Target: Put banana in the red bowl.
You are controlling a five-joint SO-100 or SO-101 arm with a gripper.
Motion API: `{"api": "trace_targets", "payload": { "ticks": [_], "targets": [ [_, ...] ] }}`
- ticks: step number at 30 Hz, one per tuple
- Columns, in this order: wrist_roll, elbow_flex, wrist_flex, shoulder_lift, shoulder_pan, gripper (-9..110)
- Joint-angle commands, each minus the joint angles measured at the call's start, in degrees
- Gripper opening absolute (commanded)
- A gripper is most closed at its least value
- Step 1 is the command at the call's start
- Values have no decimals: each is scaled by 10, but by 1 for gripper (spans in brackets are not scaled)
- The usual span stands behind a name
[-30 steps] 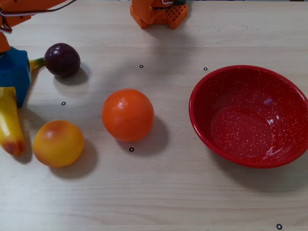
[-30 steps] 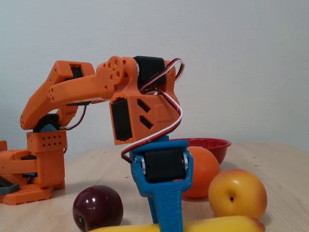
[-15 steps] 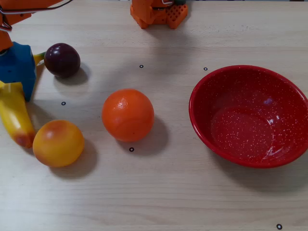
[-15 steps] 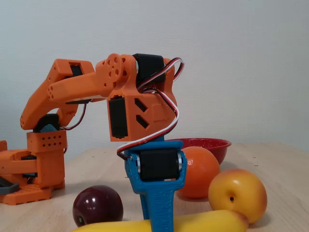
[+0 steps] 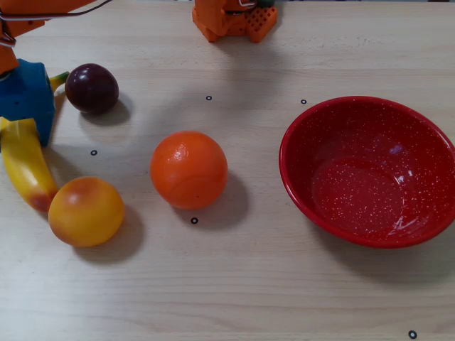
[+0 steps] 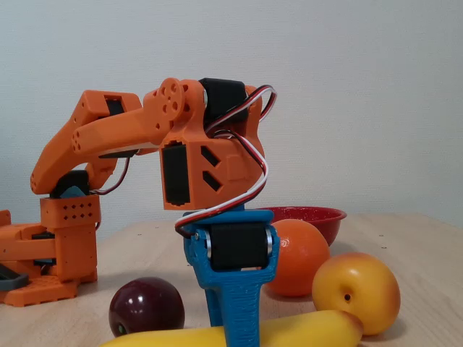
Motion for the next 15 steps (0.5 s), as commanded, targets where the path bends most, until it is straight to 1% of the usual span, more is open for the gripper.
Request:
{"api": "trace_targets", "payload": {
  "ticks": [1, 10, 15],
  "targets": [
    [-16, -71, 15, 115, 12, 0],
    [-41, -34, -4, 175, 14, 0],
    [-47, 16, -31, 215, 12, 0]
  ]
}}
